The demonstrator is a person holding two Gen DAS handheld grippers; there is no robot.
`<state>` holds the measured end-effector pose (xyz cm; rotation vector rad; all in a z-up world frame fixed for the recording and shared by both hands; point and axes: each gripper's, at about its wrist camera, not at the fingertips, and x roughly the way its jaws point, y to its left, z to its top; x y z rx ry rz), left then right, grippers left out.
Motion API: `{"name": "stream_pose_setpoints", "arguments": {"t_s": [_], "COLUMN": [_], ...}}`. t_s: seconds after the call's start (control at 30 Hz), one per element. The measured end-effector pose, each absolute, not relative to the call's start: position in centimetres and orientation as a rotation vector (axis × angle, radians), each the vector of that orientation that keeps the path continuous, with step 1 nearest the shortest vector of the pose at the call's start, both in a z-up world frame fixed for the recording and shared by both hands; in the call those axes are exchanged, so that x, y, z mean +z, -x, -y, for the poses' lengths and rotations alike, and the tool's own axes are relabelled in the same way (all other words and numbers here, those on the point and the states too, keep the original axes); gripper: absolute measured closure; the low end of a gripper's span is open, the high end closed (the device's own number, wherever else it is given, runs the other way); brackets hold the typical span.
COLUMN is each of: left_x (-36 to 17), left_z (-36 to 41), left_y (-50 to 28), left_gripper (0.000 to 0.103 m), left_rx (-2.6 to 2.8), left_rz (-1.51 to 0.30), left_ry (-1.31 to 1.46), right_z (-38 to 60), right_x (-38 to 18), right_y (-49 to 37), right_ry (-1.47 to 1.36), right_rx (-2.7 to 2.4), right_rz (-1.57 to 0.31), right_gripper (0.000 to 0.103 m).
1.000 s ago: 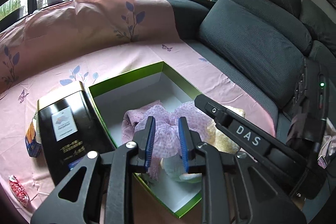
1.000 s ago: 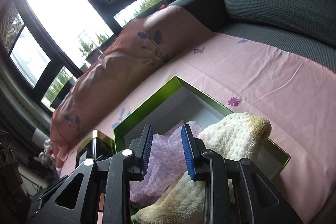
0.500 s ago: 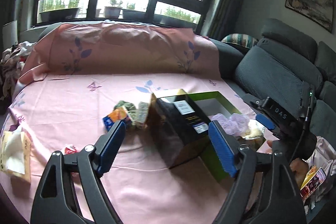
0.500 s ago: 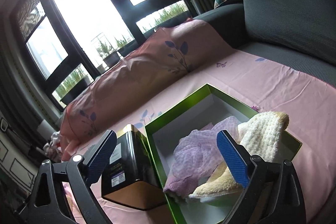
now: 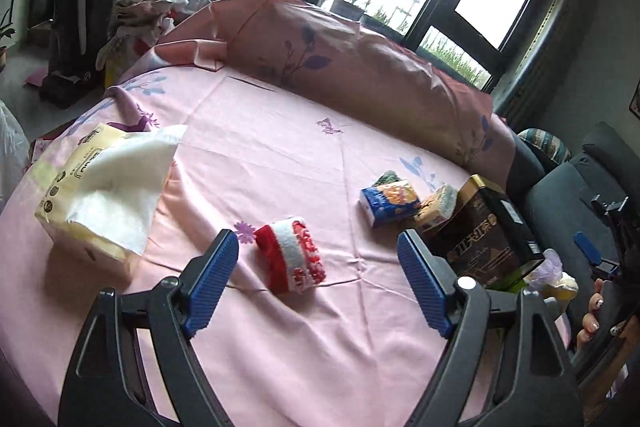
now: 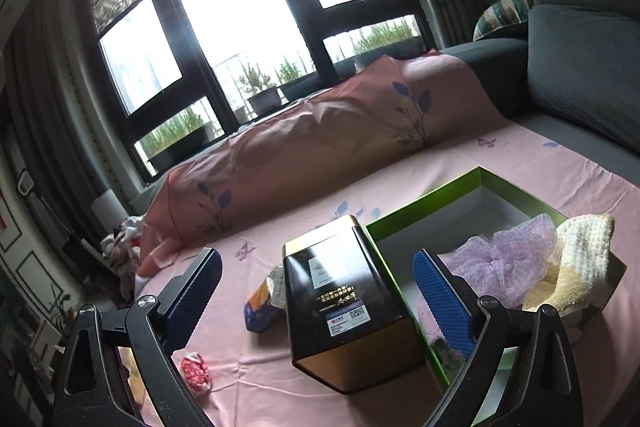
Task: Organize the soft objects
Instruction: 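Withdraw the right gripper from the box toward the blue tissue pack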
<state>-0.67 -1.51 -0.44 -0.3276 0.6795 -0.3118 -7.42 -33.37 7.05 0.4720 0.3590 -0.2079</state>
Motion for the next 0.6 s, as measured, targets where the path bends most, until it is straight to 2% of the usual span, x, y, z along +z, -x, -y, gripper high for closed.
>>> {"name": "stream_pose_setpoints", "arguments": {"t_s": [0.3, 0.6], "left_x": [-2.0, -2.4], "left_z": [-0.1, -1.3], "left_y": [-0.8, -2.3], "left_gripper": [0.022, 0.022], "left_rx": [-0.254, -0.221], "left_rz": [-0.7, -0.714], "left_ry": [0.311, 0.344], "right_z": [28.7, 26.8], "right_x": [7.5, 6.5], "right_y": [6.5, 4.6], "right_ry": [-0.354, -0.319], "right_rx": [-0.165, -0.134], "right_rz": [-0.259, -0.304], "right_gripper": [0.006, 0.006]}}
